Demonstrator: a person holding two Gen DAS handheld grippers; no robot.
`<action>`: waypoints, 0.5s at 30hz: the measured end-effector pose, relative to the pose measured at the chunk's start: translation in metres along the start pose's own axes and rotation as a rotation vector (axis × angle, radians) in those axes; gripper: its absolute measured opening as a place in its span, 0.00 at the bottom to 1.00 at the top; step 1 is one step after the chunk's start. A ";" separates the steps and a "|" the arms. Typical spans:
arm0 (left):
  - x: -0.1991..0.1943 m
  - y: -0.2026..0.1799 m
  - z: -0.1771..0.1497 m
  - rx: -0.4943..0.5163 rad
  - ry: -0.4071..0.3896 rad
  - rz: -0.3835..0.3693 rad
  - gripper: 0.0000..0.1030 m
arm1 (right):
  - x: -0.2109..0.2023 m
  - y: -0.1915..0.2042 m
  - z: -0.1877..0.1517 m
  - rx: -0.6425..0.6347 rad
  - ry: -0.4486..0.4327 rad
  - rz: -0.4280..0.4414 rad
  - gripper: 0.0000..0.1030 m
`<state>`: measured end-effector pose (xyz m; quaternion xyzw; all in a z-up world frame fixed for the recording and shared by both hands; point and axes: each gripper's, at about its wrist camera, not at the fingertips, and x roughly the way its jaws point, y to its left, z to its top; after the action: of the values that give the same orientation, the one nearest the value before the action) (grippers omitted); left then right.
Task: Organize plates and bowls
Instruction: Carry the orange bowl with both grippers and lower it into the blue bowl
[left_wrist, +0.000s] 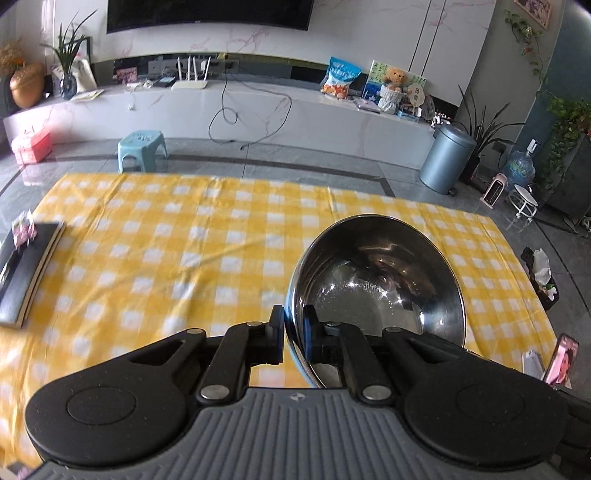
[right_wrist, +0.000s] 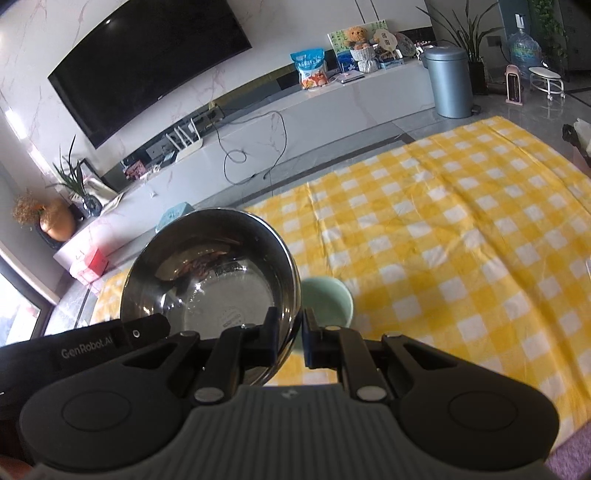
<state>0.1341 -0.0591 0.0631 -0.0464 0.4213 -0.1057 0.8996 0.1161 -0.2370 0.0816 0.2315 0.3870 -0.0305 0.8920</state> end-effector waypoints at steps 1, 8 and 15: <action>-0.001 0.002 -0.006 -0.014 0.010 -0.003 0.10 | -0.003 -0.002 -0.007 0.000 0.012 -0.001 0.10; -0.010 0.022 -0.049 -0.096 0.075 -0.040 0.11 | -0.024 -0.013 -0.044 0.007 0.054 -0.015 0.10; -0.017 0.036 -0.081 -0.180 0.095 -0.063 0.11 | -0.035 -0.013 -0.065 -0.022 0.058 -0.038 0.10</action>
<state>0.0667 -0.0199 0.0176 -0.1352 0.4695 -0.0977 0.8670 0.0446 -0.2250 0.0629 0.2153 0.4175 -0.0364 0.8821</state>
